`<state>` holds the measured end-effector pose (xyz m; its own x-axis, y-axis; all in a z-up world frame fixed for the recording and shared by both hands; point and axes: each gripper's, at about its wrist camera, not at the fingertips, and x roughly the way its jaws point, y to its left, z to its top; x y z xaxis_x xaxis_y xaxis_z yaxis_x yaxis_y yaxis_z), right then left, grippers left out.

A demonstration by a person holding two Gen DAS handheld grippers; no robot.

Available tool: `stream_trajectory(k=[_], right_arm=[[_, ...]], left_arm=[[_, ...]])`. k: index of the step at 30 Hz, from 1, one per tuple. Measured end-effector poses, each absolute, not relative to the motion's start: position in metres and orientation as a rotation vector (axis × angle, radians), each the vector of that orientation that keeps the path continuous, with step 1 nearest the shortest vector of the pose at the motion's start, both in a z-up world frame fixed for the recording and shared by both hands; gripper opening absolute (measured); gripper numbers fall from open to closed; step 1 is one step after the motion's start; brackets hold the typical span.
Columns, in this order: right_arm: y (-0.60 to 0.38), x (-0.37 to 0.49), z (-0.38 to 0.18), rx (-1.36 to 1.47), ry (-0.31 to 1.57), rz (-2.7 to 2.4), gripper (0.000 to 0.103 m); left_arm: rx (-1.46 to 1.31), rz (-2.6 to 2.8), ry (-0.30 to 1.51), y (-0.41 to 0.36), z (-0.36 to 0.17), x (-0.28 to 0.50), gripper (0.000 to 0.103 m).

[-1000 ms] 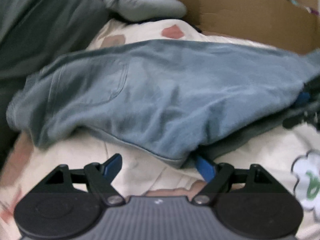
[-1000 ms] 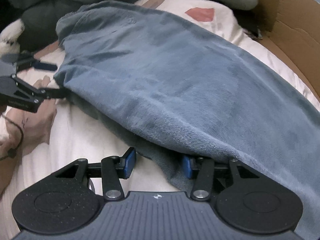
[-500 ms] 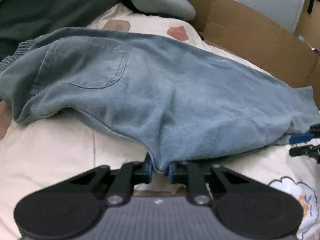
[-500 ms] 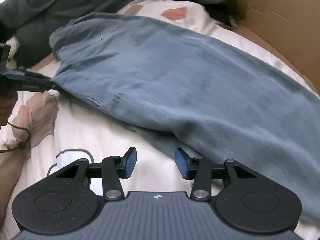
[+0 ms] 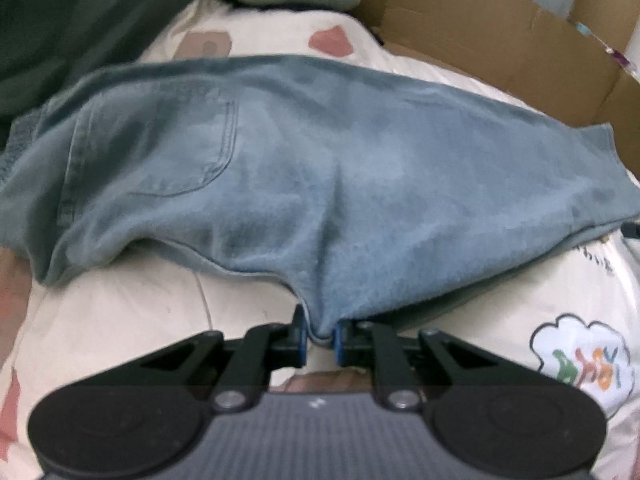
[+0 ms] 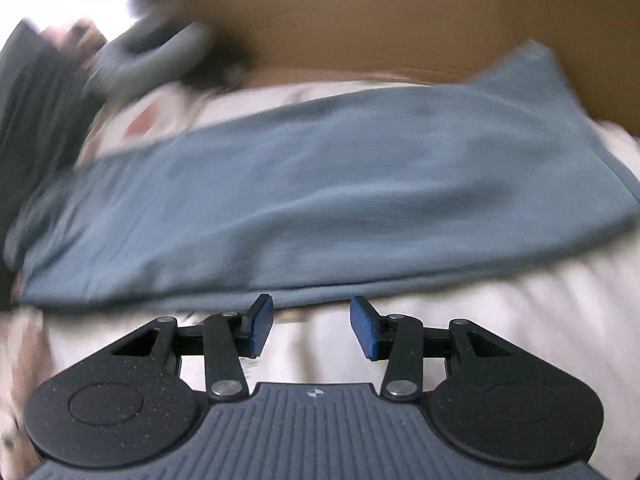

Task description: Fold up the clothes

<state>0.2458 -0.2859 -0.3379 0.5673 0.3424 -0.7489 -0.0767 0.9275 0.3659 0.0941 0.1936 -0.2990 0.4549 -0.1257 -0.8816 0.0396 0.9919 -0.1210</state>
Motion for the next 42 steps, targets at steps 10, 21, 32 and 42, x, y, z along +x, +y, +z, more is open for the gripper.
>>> stream_trajectory(k=[10,21,32,42], right_arm=[[-0.362,0.239,-0.359,0.607,0.802,-0.029,0.051],[-0.422,0.253,-0.392,0.918,0.658,-0.177,0.045],[-0.442,0.261,-0.398,0.954,0.569,-0.294,0.006],[-0.45,0.271,-0.409,1.005,0.555,-0.284,0.02]], left_arm=[[-0.079,-0.127,1.175,0.198,-0.297,0.11,0.012],[-0.039,-0.13,1.197,0.193,-0.302,0.117,0.013],[-0.04,-0.128,1.223,0.191,-0.314,0.124,0.013],[-0.054,-0.116,1.235,0.19,-0.321,0.125,0.013]])
